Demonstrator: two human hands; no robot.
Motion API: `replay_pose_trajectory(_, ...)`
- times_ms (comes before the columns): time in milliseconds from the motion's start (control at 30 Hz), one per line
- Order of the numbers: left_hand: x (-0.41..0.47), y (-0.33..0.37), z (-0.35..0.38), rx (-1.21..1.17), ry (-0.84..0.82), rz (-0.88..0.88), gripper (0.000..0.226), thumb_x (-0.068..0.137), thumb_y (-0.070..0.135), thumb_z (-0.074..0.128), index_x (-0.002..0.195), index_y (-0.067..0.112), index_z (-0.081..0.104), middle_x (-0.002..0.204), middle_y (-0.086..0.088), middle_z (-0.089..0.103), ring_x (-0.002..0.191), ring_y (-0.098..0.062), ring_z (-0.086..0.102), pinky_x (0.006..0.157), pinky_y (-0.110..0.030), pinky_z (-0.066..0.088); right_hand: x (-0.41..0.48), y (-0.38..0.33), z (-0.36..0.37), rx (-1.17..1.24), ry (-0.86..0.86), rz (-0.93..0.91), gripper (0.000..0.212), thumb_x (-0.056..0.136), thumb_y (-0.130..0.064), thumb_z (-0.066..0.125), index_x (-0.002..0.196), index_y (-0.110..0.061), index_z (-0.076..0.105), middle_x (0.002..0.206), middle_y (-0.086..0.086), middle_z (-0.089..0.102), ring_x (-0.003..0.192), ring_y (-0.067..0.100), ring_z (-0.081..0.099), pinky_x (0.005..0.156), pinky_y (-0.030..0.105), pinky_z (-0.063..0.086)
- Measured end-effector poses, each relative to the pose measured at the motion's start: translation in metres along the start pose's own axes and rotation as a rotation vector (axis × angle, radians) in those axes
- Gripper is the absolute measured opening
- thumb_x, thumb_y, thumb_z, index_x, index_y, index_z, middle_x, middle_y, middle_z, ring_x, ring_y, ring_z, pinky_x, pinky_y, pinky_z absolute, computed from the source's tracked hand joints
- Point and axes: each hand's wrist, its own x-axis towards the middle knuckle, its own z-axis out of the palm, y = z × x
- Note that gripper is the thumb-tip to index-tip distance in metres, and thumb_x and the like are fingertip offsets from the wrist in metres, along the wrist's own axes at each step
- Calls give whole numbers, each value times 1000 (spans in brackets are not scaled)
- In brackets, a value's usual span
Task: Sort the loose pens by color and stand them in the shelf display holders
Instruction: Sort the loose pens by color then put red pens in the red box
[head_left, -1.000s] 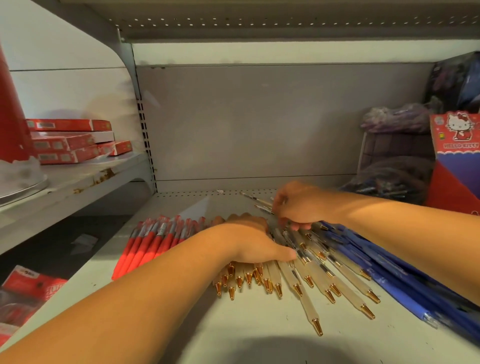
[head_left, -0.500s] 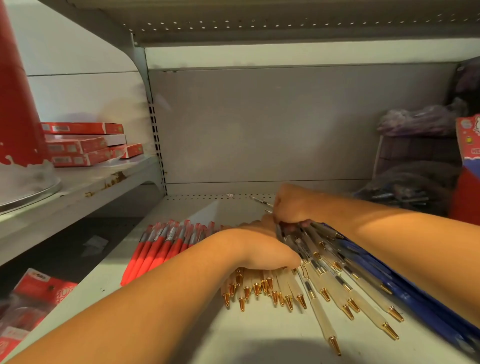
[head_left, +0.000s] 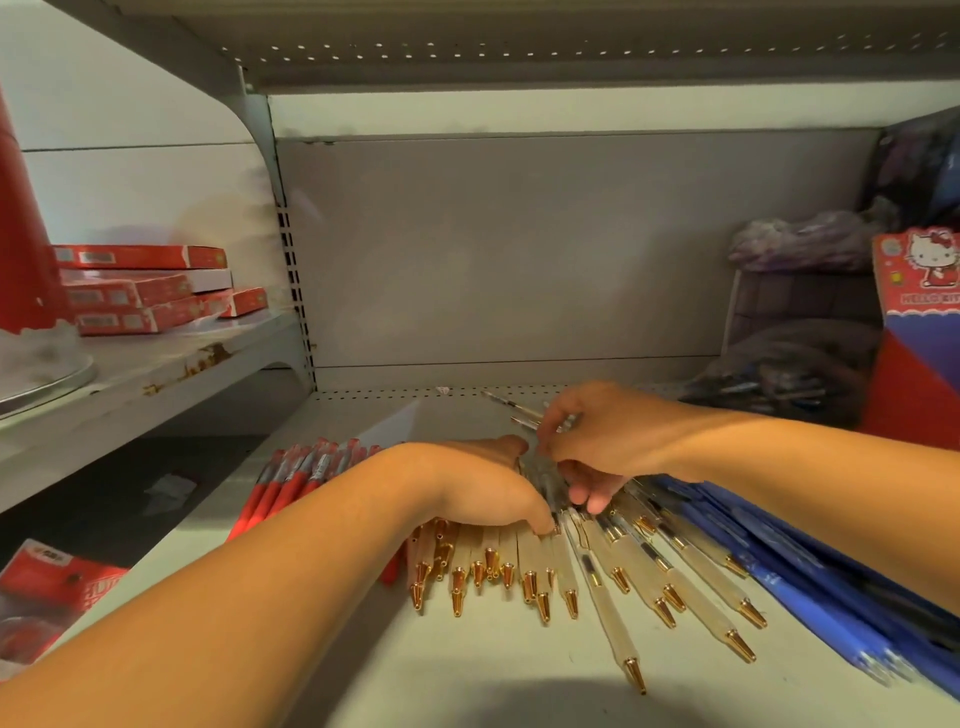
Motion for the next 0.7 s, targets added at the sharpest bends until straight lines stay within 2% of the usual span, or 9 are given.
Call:
replay_pose_trajectory(67, 2, 0, 1, 25, 15, -14, 70, 89, 51, 60, 148, 29, 30, 139, 0, 53, 115, -18, 55, 84, -28, 44, -15, 2, -5, -108, -8, -64, 14, 94, -17, 63, 104, -25, 58, 79, 8, 73, 59, 16, 68, 52, 26, 55)
replay_pose_trajectory(167, 5, 2, 0, 109, 46, -25, 76, 89, 54, 56, 153, 32, 23, 154, 1, 37, 132, -21, 43, 92, -31, 36, -55, 7, -15, -389, -152, -303, 22, 86, -47, 68, 104, -41, 57, 88, -9, 69, 67, 5, 64, 59, 21, 52)
replay_pose_trajectory(233, 6, 4, 2, 153, 60, -34, 71, 90, 55, 54, 151, 31, 27, 151, 0, 39, 128, -22, 43, 89, -32, 35, -82, 11, -16, -368, -295, -340, 39, 73, -60, 76, 104, -48, 54, 93, -12, 65, 71, 4, 62, 63, 27, 54)
replay_pose_trajectory(333, 9, 7, 7, 196, 136, -41, 60, 91, 55, 49, 144, 31, 35, 141, -2, 48, 112, -21, 46, 82, -35, 37, -101, 18, -5, -551, -298, -418, 59, 61, -73, 76, 108, -52, 46, 98, -17, 57, 76, 2, 58, 65, 28, 51)
replay_pose_trajectory(400, 12, 9, 12, 204, 195, -35, 59, 92, 56, 46, 144, 31, 36, 143, -3, 47, 118, -23, 45, 93, -39, 38, -101, 22, 2, -629, -243, -483, 56, 65, -74, 72, 109, -53, 44, 99, -19, 53, 82, -1, 54, 65, 22, 47)
replay_pose_trajectory(467, 15, 10, 17, 258, 219, -22, 60, 92, 60, 41, 147, 35, 32, 151, -1, 40, 134, -27, 37, 108, -49, 27, -99, 25, 5, -624, -203, -499, 46, 73, -68, 70, 108, -49, 47, 99, -20, 52, 84, -1, 52, 66, 19, 47)
replay_pose_trajectory(500, 15, 11, 19, 273, 220, -11, 60, 93, 61, 38, 147, 36, 32, 153, 0, 39, 138, -27, 34, 111, -51, 23, -97, 26, 6, -617, -186, -495, 40, 76, -65, 69, 106, -48, 49, 99, -20, 52, 84, -1, 52, 67, 19, 47)
replay_pose_trajectory(600, 16, 13, 20, 284, 221, -10, 58, 94, 64, 34, 144, 34, 40, 148, 0, 46, 133, -27, 41, 110, -52, 23, -93, 27, 9, -613, -151, -517, 29, 81, -59, 67, 102, -46, 51, 97, -20, 51, 84, -1, 51, 68, 16, 45)
replay_pose_trajectory(700, 17, 16, 19, 301, 221, -47, 60, 93, 65, 35, 138, 29, 48, 140, -2, 51, 125, -26, 46, 105, -49, 27, -87, 27, 15, -636, -85, -542, 28, 83, -59, 65, 103, -44, 52, 97, -19, 52, 90, 1, 50, 72, 17, 45)
